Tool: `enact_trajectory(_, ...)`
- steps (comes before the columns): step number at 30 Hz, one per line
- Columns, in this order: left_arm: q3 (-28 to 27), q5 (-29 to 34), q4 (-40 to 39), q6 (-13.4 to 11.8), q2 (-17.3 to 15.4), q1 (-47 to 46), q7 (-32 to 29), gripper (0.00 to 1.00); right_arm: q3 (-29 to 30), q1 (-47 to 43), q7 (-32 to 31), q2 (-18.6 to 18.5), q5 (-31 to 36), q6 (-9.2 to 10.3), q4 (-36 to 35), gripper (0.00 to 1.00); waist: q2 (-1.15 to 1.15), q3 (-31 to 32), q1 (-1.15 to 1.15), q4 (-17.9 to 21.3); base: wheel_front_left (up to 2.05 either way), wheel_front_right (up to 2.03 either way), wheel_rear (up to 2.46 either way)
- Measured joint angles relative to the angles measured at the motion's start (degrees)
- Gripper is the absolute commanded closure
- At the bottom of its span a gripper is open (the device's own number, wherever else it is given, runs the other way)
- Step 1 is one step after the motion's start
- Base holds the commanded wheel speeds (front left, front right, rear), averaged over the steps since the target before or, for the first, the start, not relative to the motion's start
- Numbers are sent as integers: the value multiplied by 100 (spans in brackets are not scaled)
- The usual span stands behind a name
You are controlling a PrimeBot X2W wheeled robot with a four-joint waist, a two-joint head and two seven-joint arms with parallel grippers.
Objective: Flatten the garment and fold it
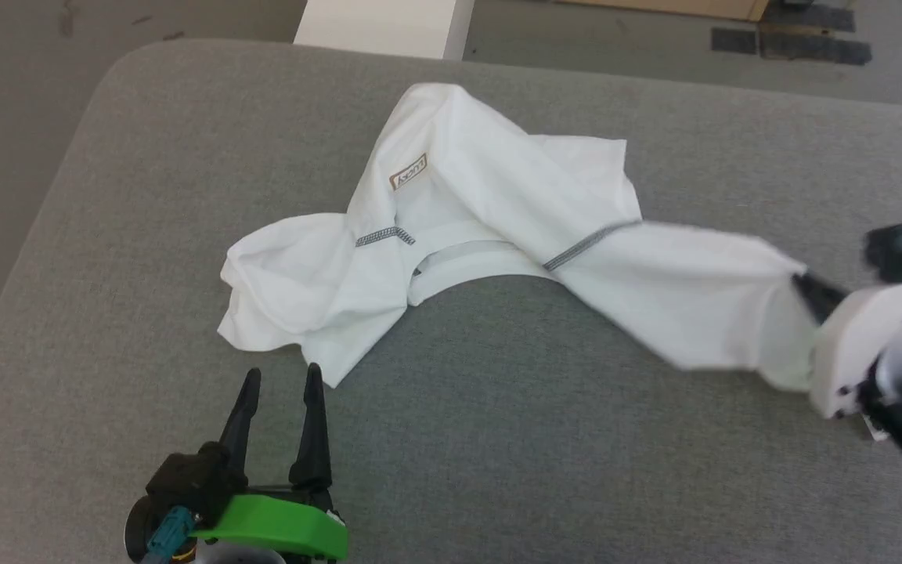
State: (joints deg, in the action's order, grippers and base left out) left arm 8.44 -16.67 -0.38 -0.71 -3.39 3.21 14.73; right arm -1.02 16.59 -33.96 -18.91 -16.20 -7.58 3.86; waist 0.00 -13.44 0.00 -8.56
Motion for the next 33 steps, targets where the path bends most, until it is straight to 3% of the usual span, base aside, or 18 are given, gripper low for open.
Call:
enact_trajectory(9, 42, -69, 97, 49, 20, 101, 0, 0, 1792, -260, -773, -125, -96, 0, -1590, 100, 0, 352, 0, 181, 0, 0, 0)
enact_trajectory(12, 73, -108, 145, 68, 23, 160, 0, 0, 2459, -603, -1032, -243, 38, 0, -1581, 100, 0, 426, 0, 147, 0, 0, 0)
enact_trajectory(16, 130, -120, 183, 76, 24, 180, 0, 0, 2866, -1170, -936, -505, 368, 0, -1216, 100, 0, 461, 0, 15, 0, 0, 0)
enact_trajectory(17, 140, -122, 197, 93, 23, 180, 0, 0, 2866, -1311, -803, -576, 491, 0, -1082, 85, 0, 463, 0, -26, 0, 0, 0)
enact_trajectory(18, 152, -127, 208, 113, 22, 180, 0, 0, 2889, -1375, -638, -568, 555, 0, -922, 53, 0, 463, 0, -66, 0, 0, 0)
enact_trajectory(19, 160, -144, 211, 116, 22, 180, -1, 0, 2924, -1374, -433, -497, 601, 0, -734, 6, 0, 464, 0, -102, 0, 0, 0)
enact_trajectory(20, 158, -165, 213, 116, 19, 180, -2, 0, 2889, -1374, -292, -453, 667, 0, -593, 0, 0, 463, 0, -128, 0, 0, 0)
enact_trajectory(27, 168, -204, 205, 115, -56, 209, -60, 0, 2309, -1113, 595, -281, 783, 0, -91, 0, 0, 509, 0, -87, 0, 0, 0)
enact_trajectory(31, 183, -204, 142, 115, -74, 208, -62, 0, 2206, -832, 1148, -334, 902, 0, -538, 0, 0, 548, 0, 50, 0, 0, 0)
enact_trajectory(33, 186, -204, 107, 112, -74, 208, -60, 0, 2195, -735, 1497, -186, 917, 0, -946, 0, 0, 566, 0, 128, 0, 0, 0)
